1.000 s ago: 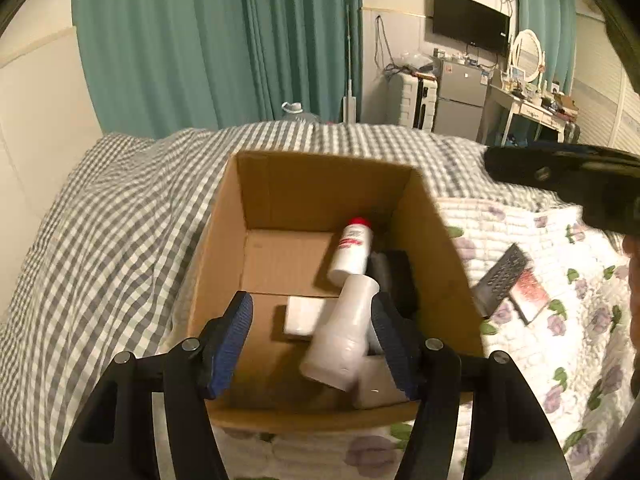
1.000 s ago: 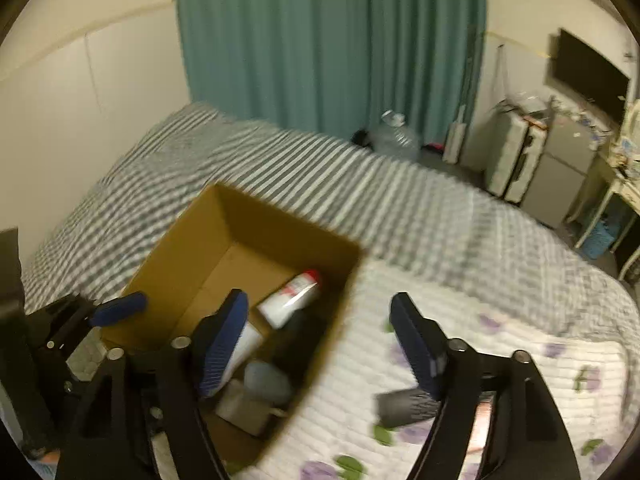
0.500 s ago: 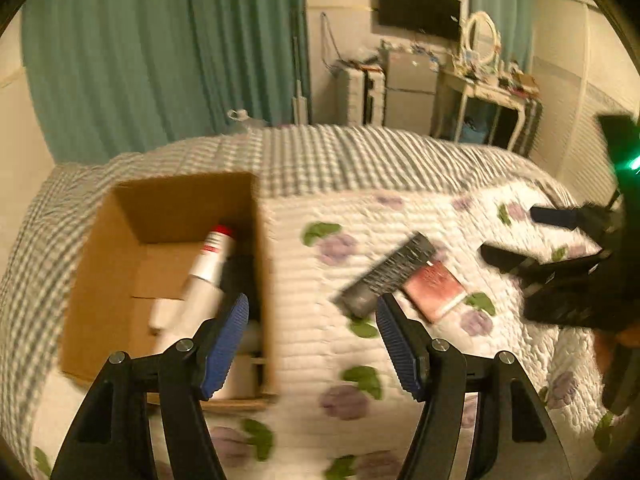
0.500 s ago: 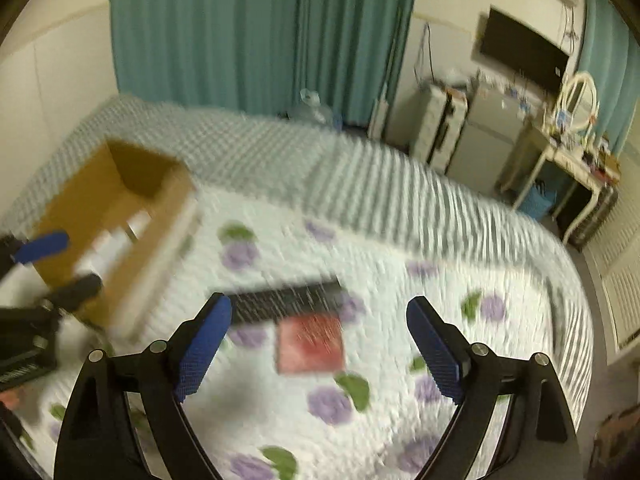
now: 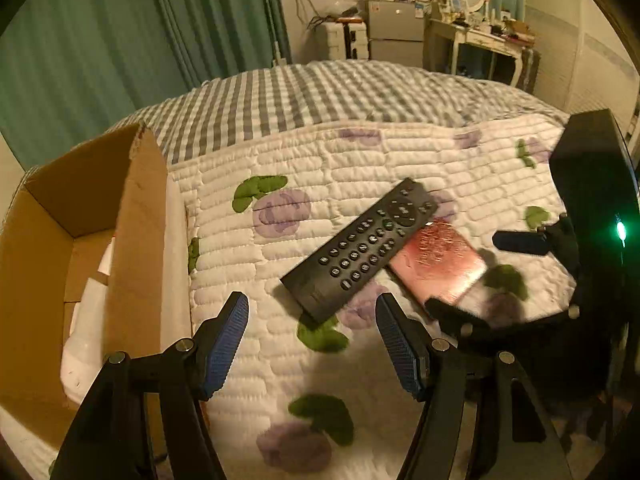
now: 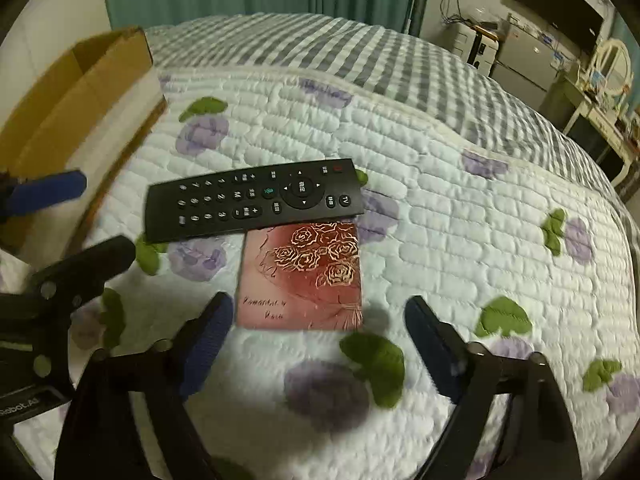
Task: Organize rigid objects
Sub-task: 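Grasp the black remote with the left tool while the right grasps the pink card case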
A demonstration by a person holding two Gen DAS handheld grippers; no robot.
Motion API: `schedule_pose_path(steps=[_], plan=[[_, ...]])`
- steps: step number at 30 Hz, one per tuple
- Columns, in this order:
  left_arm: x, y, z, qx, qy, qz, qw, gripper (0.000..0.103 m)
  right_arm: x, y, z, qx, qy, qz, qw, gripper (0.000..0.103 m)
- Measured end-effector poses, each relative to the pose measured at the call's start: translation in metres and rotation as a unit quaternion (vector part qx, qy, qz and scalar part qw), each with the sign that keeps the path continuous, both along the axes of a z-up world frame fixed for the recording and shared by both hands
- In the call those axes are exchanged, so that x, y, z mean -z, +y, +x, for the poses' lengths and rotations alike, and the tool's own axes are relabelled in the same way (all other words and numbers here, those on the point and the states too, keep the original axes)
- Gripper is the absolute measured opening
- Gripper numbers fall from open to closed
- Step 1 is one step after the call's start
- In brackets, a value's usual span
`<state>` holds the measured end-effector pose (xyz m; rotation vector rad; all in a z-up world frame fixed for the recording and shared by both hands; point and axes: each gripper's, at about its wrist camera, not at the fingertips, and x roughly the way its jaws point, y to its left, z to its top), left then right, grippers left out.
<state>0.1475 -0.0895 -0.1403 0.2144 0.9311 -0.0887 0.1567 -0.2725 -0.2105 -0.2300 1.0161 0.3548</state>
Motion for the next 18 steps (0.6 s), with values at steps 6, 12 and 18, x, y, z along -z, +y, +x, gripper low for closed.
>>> schedule_pose_path(steps=[6, 12, 18], plan=[[0.01, 0.002, 0.012, -0.002, 0.007, 0.017, 0.9998, 0.069, 0.02, 0.019, 0.011, -0.031, -0.003, -0.035, 0.999, 0.079], [0.019, -0.014, 0.019, 0.036, 0.021, 0.034, 0.9986, 0.069, 0.01, -0.011, 0.022, 0.006, 0.004, -0.027, 1.0, 0.071], [0.032, -0.043, 0.034, 0.079, 0.023, 0.049, 0.9954, 0.069, -0.013, -0.063, 0.029, 0.073, -0.014, -0.01, 0.997, 0.071]])
